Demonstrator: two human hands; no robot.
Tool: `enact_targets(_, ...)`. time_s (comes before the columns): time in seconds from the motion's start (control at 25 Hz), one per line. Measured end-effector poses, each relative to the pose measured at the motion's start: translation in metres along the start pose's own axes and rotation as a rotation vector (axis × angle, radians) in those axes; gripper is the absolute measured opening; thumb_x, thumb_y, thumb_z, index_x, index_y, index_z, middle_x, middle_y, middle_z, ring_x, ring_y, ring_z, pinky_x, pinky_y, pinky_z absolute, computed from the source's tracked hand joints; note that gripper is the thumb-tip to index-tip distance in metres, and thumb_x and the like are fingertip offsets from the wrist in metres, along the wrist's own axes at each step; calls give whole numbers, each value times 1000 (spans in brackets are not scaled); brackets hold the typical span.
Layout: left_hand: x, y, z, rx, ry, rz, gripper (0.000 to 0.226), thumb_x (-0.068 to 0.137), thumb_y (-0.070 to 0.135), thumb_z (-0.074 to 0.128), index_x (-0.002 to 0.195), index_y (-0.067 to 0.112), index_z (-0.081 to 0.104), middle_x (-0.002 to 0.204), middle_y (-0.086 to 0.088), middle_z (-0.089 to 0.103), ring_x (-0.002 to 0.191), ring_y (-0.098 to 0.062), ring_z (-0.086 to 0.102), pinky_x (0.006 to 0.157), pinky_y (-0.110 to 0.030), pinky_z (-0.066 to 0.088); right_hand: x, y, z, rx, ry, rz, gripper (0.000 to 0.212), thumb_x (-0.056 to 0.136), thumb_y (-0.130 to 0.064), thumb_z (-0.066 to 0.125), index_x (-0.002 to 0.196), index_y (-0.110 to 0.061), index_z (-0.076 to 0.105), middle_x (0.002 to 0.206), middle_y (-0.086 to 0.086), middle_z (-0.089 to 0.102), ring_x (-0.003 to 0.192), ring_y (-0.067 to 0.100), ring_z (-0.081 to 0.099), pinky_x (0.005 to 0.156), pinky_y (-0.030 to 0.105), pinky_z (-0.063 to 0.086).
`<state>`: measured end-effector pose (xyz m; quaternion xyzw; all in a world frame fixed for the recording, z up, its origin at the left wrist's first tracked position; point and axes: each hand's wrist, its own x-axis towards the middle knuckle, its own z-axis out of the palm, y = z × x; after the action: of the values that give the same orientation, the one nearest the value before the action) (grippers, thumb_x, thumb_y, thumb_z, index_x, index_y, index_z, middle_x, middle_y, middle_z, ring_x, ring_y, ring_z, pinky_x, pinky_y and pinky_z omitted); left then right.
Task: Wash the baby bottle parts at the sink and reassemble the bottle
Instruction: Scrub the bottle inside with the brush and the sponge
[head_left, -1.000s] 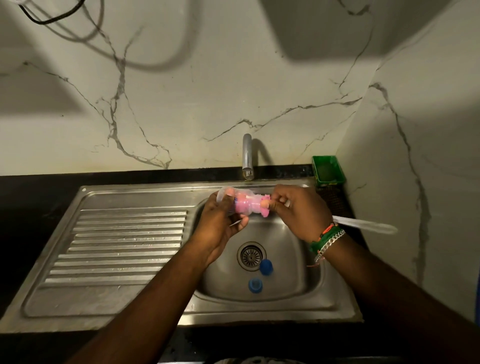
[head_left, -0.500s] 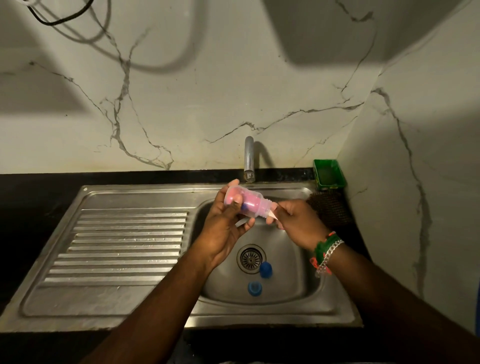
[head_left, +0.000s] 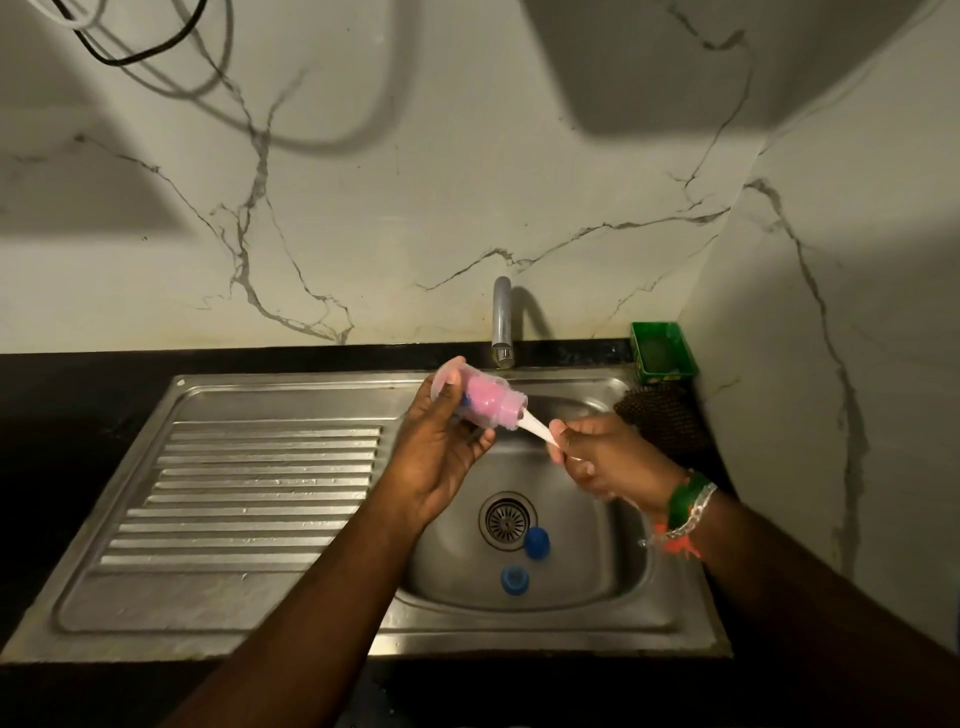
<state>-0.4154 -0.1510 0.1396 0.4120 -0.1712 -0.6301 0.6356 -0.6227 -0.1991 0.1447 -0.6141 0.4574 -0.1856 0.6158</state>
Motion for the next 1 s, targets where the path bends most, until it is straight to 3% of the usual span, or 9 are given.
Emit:
enact_targets(0.12,1,7,2,13,-39,1,51,98,28,57,148,20,50,132,-18,57,105,-27,64,76,-35,60,-7,-10,-6,435,-183,319,41,106,-39,41,75,-15,56,48,-5,33,34,4,26,37,17,21)
enact_targets(0.28,0,2,13,-34,68,-49,59,90,38,69,144,23,52,138,-18,57,108,-28,63,73,-34,58,-8,4,-1,-743,388,-318,22,96,-47,61,94,-26,64,70,-6,66,58,11,59,53,30,43)
enact_targets(0.36,1,-3,21,-51,127,-44,47,90,37,71,134,26,59,130,-14,61,106,-28,63,74,-34,55,-6,10,2,-946,548,-520,13,97,-41,58,98,-30,65,81,-9,68,72,15,61,58,31,44)
enact_targets(0.44,-1,-6,26,-58,113,-16,37,90,27,71,126,31,63,125,-11,61,105,-27,64,71,-33,56,-3,9,8,-748,491,-466,20,101,-35,55,91,-26,70,69,-6,64,60,14,56,54,31,41)
enact_targets(0.6,-1,-7,20,-69,7,19,49,87,24,66,135,30,58,127,-9,57,113,-27,61,87,-43,58,-6,-8,9,241,15,116,37,106,-31,49,83,-10,70,52,1,48,37,7,33,43,21,26)
enact_targets(0.76,3,-3,17,-37,46,36,60,85,25,68,143,30,54,139,-13,55,120,-30,60,90,-41,57,-4,7,2,-842,510,-389,17,96,-43,61,97,-28,69,70,-9,66,58,6,49,54,29,39)
enact_targets(0.8,4,-4,17,-30,46,27,62,84,24,69,144,30,54,139,-13,56,120,-29,61,90,-41,57,-4,10,3,-875,528,-421,16,96,-42,61,96,-29,69,68,-10,63,59,6,47,54,29,38)
enact_targets(0.92,5,-7,13,-27,-10,28,60,87,16,66,145,25,53,130,-10,61,116,-28,63,94,-46,56,-2,6,2,83,-17,46,28,102,-35,52,86,-20,69,53,-10,44,42,3,35,44,19,28)
enact_targets(1.0,5,-2,9,-21,-60,29,59,88,13,63,145,23,52,128,-8,61,115,-27,62,97,-48,55,-4,5,-2,280,-121,194,31,104,-30,51,88,-12,70,54,-4,45,39,5,31,41,18,25)
